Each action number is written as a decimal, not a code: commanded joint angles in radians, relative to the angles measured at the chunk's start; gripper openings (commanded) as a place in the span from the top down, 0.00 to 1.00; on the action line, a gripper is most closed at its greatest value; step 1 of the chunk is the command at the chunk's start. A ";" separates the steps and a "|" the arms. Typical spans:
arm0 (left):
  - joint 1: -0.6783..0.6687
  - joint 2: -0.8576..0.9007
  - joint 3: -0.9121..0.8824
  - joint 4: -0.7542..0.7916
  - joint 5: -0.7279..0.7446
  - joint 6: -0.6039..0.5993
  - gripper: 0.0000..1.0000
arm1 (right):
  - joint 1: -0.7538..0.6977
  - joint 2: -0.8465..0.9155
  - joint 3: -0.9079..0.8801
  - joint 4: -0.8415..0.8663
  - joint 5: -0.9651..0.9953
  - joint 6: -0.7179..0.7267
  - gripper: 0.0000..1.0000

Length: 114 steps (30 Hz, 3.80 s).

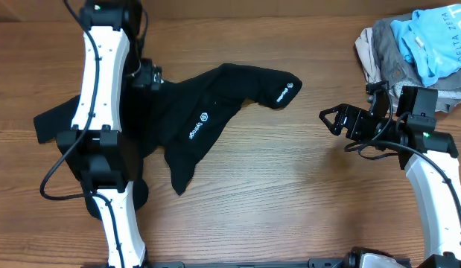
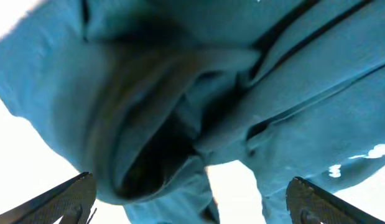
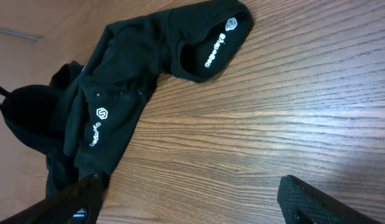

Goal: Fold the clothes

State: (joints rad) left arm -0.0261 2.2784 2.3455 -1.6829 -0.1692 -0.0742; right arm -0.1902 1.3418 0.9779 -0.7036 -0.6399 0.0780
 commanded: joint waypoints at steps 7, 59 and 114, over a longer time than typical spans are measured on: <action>0.129 -0.011 -0.160 0.149 -0.059 -0.019 0.00 | -0.004 -0.003 0.028 0.002 -0.009 0.001 0.06; 0.266 -0.047 0.343 0.040 0.410 0.199 0.00 | 0.084 -0.003 0.175 -0.133 0.239 -0.008 0.05; -0.285 -0.042 -0.400 0.583 0.369 0.092 0.96 | 0.253 0.132 0.473 -0.352 0.333 -0.041 0.03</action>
State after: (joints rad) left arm -0.2893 2.2604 1.9244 -1.0958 0.2001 0.0673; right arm 0.0597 1.4857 1.4322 -1.0630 -0.3099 0.0471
